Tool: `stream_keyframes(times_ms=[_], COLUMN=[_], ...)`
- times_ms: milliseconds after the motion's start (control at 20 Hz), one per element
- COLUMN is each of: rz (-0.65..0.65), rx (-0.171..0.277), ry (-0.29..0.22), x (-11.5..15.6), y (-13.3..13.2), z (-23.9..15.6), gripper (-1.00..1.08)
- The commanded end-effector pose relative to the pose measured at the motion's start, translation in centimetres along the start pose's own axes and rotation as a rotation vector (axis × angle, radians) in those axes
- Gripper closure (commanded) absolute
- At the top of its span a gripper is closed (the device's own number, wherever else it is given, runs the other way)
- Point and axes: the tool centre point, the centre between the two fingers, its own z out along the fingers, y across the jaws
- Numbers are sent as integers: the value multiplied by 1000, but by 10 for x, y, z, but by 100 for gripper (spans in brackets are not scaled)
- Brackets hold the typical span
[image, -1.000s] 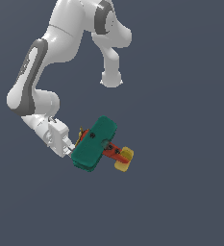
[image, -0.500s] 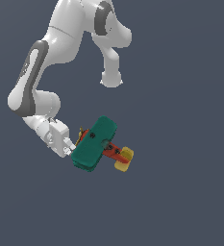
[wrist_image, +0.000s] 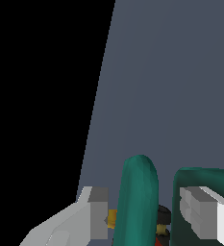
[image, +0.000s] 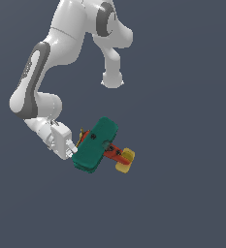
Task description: Pick up the object and move it to a goal position.
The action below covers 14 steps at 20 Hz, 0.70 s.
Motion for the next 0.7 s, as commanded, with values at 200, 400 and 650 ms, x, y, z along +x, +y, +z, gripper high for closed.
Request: stream_keyframes(times_ms=[200, 400, 650], rz=[1, 1, 1], rx=[1, 1, 1], ry=[-2, -2, -2], x=[-2, -2, -2], y=[0, 0, 0], z=[25, 28, 28], gripper=[-20, 108, 108])
